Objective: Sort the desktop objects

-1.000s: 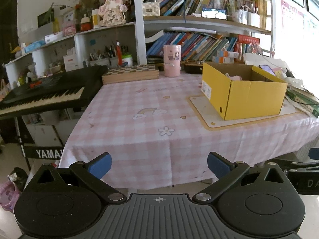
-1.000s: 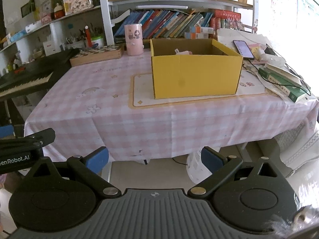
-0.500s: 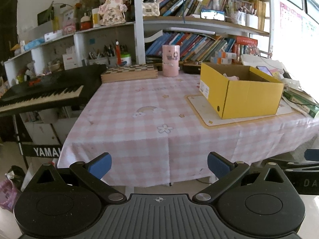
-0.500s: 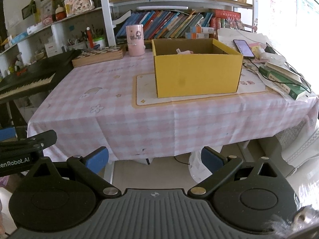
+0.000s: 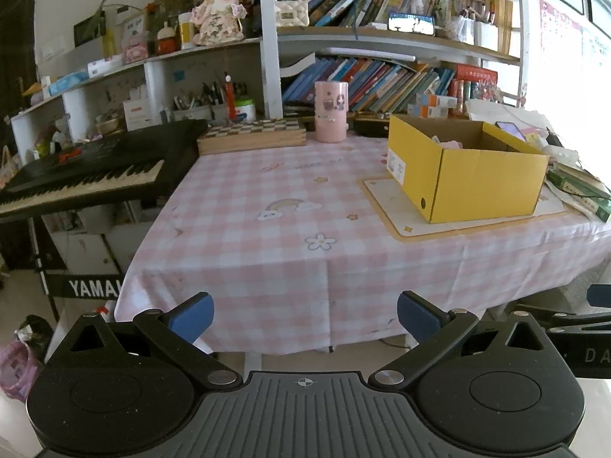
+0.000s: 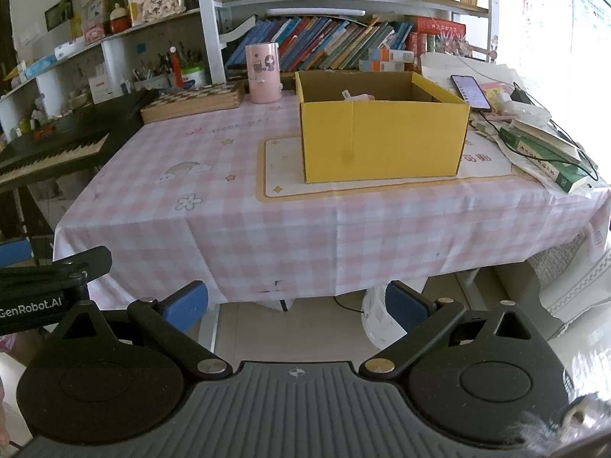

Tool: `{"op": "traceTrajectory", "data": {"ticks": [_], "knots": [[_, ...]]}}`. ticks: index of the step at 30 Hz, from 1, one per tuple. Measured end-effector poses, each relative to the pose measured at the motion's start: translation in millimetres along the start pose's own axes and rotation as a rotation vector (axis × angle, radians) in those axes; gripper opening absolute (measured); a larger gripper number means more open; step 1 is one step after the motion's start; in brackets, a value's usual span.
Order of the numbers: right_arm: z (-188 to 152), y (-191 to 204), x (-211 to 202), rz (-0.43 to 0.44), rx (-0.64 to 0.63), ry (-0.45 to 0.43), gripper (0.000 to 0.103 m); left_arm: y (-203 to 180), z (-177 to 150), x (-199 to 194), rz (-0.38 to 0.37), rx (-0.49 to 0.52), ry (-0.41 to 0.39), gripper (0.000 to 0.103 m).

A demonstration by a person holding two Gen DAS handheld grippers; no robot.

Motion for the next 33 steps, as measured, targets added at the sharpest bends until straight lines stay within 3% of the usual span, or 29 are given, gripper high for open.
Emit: {"op": "traceTrajectory", "data": {"ticks": [33], "knots": [[-3.5, -6.1, -0.3, 0.001, 0.02, 0.009, 0.1, -5.5, 0.6, -4.7, -0.043, 0.0, -0.017, 0.102]]}}
Point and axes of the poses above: each gripper's, at about its wrist camera, not at the fingertips, and x roughly the way its jaws point, y to its left, z to its top, the point moved 7 cm from there along x, roughly the way its jaws point, and after that the axes turned 11 degrees about z, right-handed, at the moved point
